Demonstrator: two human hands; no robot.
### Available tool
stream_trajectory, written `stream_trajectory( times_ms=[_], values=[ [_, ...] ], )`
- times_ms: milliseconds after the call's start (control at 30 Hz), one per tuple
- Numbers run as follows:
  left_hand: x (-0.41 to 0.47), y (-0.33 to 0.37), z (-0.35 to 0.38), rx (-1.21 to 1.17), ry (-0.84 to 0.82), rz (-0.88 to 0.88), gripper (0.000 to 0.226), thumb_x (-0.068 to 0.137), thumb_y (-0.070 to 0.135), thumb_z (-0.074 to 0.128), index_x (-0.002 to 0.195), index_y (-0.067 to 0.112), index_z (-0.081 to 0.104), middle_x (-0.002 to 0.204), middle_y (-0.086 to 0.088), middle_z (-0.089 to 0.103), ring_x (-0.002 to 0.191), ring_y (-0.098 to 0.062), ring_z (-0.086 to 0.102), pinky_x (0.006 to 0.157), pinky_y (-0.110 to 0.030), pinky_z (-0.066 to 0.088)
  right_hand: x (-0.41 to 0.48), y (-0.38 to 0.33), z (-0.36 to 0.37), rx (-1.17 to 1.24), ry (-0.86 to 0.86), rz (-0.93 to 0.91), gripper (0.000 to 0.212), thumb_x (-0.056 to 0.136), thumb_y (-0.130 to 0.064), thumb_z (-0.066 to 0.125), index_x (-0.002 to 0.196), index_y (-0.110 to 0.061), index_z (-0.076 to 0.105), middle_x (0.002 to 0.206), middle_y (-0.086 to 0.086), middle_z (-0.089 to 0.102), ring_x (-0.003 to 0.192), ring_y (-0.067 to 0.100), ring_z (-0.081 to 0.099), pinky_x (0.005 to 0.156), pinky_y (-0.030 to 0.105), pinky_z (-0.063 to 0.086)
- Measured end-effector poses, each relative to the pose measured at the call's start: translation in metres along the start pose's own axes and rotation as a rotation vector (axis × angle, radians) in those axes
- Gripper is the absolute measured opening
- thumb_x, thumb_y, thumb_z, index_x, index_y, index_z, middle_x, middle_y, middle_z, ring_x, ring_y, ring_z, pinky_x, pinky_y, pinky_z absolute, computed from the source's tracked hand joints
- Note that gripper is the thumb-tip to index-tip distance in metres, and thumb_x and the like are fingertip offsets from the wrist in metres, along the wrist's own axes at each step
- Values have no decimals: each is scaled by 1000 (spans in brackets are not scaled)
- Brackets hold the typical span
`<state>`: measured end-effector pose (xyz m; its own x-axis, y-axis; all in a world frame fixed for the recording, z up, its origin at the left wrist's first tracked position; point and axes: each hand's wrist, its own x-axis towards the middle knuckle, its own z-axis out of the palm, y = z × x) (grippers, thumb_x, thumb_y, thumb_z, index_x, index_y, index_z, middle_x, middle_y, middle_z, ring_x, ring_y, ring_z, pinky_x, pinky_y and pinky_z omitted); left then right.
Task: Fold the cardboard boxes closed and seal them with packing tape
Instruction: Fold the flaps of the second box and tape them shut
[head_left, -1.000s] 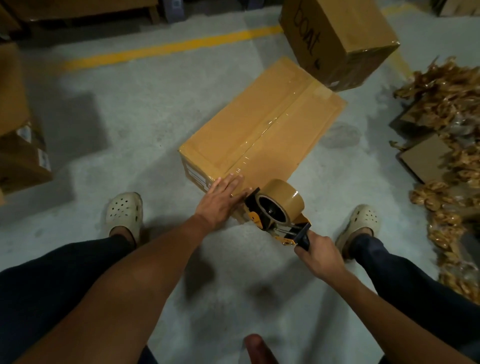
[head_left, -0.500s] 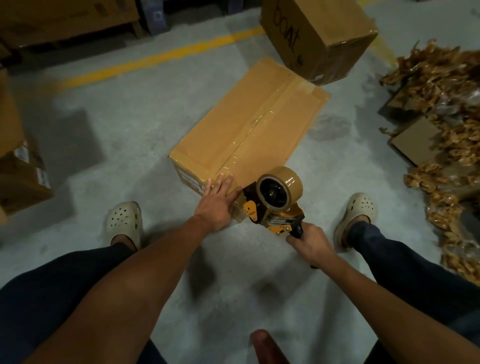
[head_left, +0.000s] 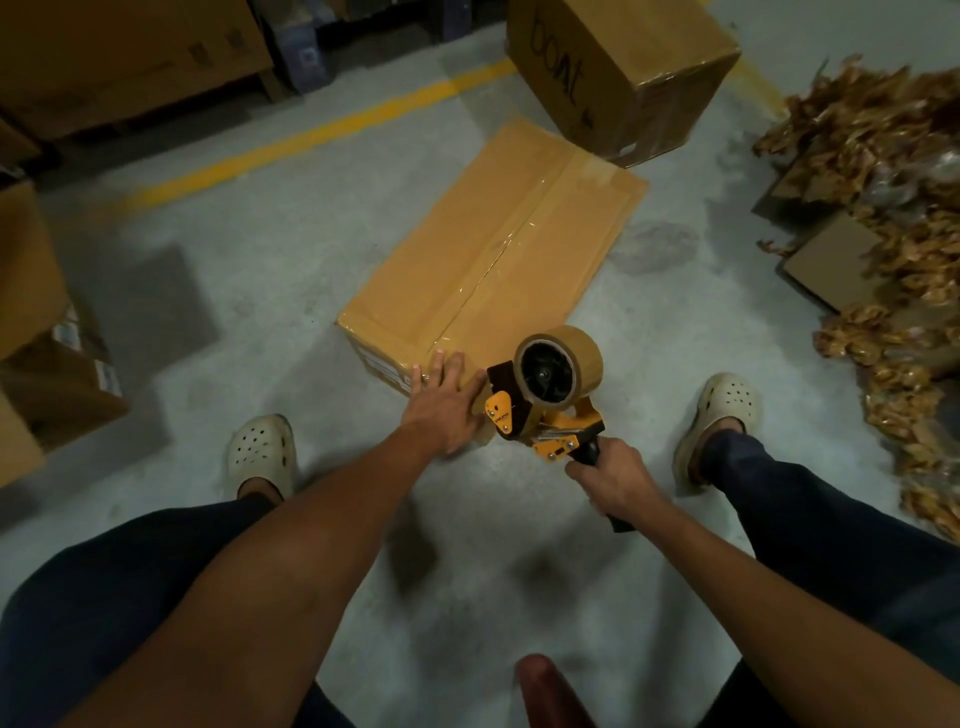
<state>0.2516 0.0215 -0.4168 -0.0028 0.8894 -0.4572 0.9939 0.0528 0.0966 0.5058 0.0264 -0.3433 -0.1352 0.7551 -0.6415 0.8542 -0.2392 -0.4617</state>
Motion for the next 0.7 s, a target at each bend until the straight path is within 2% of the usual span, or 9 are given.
stream_trajectory(
  times_ms=[267, 367, 467, 567, 700],
  values=[
    [-1, 7, -11, -7, -50, -16, 75, 97, 57, 40, 157, 32, 4, 165, -14, -13, 149, -42, -14, 118, -65, 2, -4, 2, -1, 58, -27, 14, 11, 86, -22, 65, 87, -13, 59, 75, 10, 65, 62, 23, 63, 63, 42, 60],
    [1, 8, -12, -35, -70, -35, 77, 95, 58, 40, 157, 31, 5, 165, -12, -14, 149, -41, -17, 118, -65, -1, -4, 0, -4, -24, -11, -25, 13, 87, -25, 65, 84, -15, 58, 75, 8, 64, 66, 23, 64, 64, 39, 58],
    [2, 12, -11, -49, -105, -56, 79, 94, 57, 43, 158, 32, 3, 164, -10, -19, 148, -39, -22, 117, -65, -6, -4, -4, -9, -164, 16, -103, 15, 86, -27, 64, 80, -15, 57, 71, 2, 61, 65, 18, 59, 57, 30, 47],
    [1, 11, -11, -45, -119, -59, 76, 98, 52, 41, 158, 32, -3, 163, -9, -24, 147, -38, -25, 118, -64, -6, -4, -10, -15, -269, 23, -170, 16, 85, -26, 63, 80, -13, 55, 70, 1, 58, 65, 18, 57, 53, 27, 39],
    [0, 7, -11, -33, -110, -32, 74, 100, 53, 37, 158, 30, -3, 163, -11, -24, 148, -38, -24, 118, -64, -5, -2, -18, -22, -268, 5, -177, 20, 85, -24, 64, 73, -19, 49, 66, -3, 52, 61, 12, 52, 50, 24, 36]
  ],
)
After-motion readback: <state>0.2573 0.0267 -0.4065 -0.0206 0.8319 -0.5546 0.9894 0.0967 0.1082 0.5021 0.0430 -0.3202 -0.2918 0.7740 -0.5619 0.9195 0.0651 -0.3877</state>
